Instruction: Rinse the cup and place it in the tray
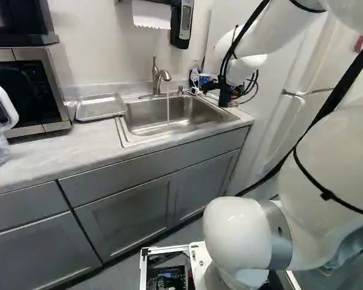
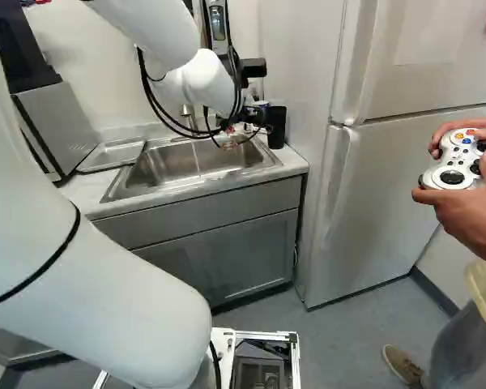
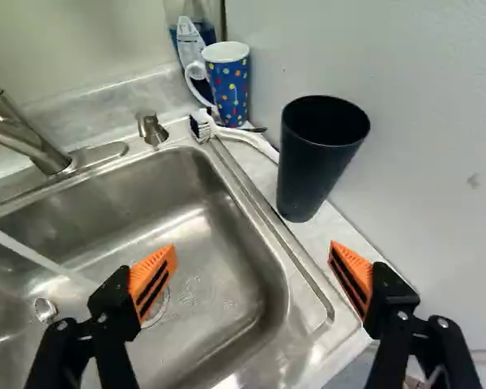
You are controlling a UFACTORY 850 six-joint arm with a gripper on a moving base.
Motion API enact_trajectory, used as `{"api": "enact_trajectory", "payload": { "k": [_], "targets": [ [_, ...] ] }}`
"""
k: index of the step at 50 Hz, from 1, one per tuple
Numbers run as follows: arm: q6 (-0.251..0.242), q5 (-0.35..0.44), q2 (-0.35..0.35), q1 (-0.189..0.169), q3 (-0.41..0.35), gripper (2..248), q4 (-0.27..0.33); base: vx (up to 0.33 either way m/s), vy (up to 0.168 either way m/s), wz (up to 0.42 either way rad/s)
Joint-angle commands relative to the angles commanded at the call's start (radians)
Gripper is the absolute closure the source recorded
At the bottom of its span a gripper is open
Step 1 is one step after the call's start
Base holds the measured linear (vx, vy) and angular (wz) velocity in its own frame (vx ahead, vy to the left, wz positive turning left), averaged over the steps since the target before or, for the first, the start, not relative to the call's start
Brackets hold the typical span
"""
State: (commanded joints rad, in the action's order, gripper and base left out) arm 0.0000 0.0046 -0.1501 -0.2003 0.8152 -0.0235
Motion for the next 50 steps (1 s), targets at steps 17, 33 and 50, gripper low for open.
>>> {"api": "enact_trajectory", "payload": {
  "k": [17,33,50],
  "targets": [
    [0.0,0.082,0.048,-0.013,0.007,3,-0.077,0.0,0.0,0.0],
    [0.0,0.152,0.098,-0.021,0.019,3,-0.155,0.0,0.0,0.0],
    [0.0,0.226,0.15,-0.03,0.032,3,-0.241,0.0,0.0,0.0]
  ]
}}
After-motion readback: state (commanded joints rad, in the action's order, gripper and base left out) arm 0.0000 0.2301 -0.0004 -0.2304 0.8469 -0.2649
